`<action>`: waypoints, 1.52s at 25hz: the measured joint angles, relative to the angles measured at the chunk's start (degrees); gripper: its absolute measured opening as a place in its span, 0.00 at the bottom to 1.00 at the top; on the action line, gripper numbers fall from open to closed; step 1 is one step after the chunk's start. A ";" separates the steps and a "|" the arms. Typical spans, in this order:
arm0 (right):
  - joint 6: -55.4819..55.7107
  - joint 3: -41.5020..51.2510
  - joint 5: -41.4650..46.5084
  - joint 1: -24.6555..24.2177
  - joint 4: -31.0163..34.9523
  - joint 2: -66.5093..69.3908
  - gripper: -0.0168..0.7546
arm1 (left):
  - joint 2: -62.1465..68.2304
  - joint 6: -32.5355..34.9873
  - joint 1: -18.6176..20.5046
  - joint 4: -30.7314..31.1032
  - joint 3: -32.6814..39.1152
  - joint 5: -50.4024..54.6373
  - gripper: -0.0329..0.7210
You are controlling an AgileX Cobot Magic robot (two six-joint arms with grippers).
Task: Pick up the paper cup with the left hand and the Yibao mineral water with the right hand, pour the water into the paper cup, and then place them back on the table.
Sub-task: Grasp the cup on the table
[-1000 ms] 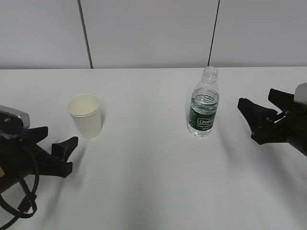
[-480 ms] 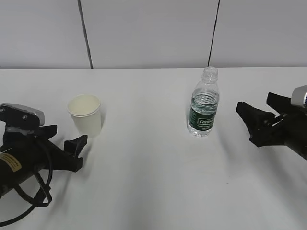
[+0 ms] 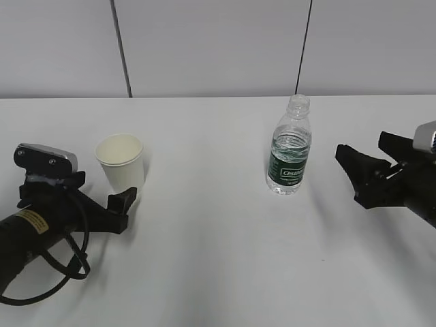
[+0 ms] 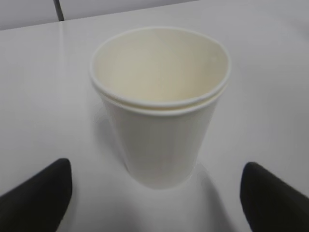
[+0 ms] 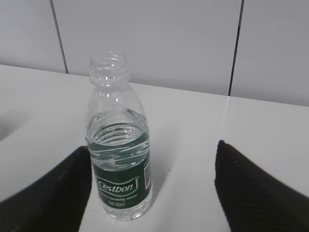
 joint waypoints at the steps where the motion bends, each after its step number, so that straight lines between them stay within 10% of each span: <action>1: 0.00 0.00 0.00 0.00 0.00 0.00 0.78 | 0.30 0.00 0.00 0.00 -0.53 0.06 0.89; 38: 0.13 0.00 0.00 0.00 0.41 0.00 0.78 | 7.43 0.00 0.00 -0.72 -11.13 0.14 0.79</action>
